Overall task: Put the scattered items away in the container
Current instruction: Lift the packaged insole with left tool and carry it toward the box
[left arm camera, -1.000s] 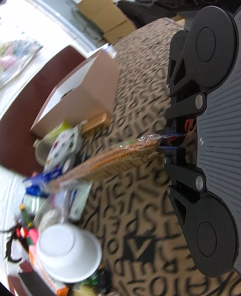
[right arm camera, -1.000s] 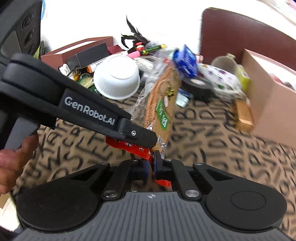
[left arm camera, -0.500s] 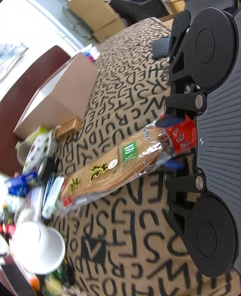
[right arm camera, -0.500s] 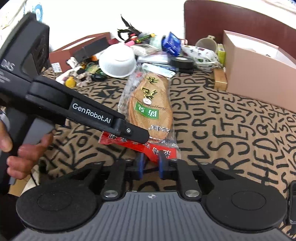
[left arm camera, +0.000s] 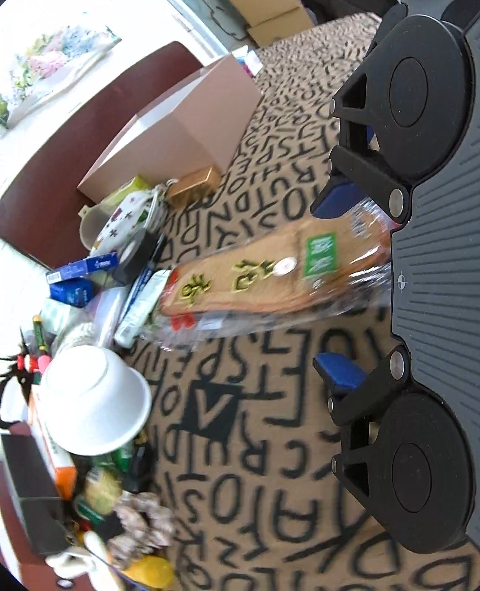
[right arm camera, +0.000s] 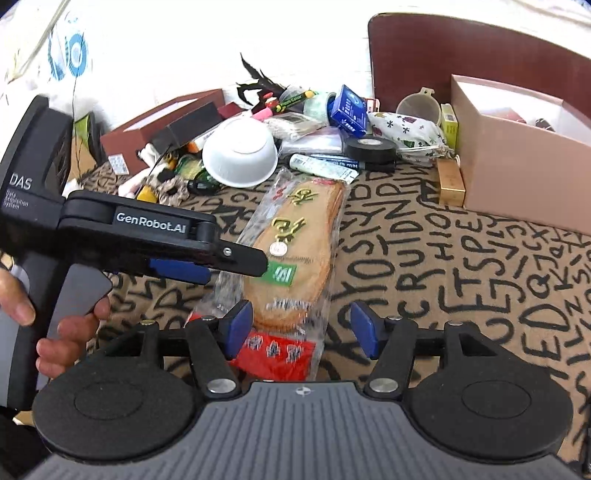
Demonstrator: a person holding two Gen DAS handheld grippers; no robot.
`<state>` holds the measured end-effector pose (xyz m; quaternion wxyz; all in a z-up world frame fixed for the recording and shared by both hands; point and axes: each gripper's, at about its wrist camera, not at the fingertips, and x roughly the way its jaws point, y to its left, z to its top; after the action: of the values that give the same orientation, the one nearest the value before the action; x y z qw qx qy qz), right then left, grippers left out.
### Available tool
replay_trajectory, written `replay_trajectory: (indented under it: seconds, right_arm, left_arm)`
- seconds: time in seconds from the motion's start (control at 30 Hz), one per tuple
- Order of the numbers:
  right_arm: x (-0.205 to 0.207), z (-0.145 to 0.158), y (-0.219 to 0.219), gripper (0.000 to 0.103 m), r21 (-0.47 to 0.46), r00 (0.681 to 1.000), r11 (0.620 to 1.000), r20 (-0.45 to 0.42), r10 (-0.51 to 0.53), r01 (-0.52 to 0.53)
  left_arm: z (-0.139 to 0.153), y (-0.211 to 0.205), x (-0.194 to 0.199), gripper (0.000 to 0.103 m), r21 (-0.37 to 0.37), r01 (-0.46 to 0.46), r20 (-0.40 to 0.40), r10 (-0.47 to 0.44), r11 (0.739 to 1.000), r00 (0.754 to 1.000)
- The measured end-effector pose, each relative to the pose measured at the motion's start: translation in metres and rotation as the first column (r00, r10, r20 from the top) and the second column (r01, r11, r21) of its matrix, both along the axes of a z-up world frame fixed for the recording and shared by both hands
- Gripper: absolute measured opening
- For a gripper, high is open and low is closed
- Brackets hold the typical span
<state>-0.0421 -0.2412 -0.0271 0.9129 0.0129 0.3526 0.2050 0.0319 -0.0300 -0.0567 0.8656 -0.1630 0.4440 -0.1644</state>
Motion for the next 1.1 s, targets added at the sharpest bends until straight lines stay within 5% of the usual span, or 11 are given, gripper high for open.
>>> replay_trajectory:
  seconds: [0.57, 0.8, 0.93, 1.1]
  right_arm:
    - [0.055, -0.026, 0.019, 0.062, 0.051, 0.995, 0.999, -0.099, 0.006, -0.001]
    - [0.072, -0.033, 0.02, 0.061, 0.082, 0.995, 0.996, -0.099, -0.033, 0.042]
    - [0.077, -0.036, 0.017, 0.06, 0.103, 0.995, 0.993, -0.092, -0.047, 0.057]
    - [0.071, -0.031, 0.014, 0.038, 0.085, 0.994, 0.994, -0.089, -0.063, 0.07]
  left_arm:
    - [-0.011, -0.016, 0.035, 0.049, 0.031, 0.08, -0.03, -0.079, 0.996, 0.996]
    - [-0.015, -0.018, 0.044, 0.053, 0.036, 0.086, -0.011, -0.085, 0.996, 0.996]
    - [-0.013, -0.022, 0.044, 0.042, 0.073, 0.098, -0.008, -0.098, 0.992, 0.995]
    - [-0.012, -0.025, 0.04, 0.044, 0.088, 0.099, -0.006, -0.099, 0.991, 0.995]
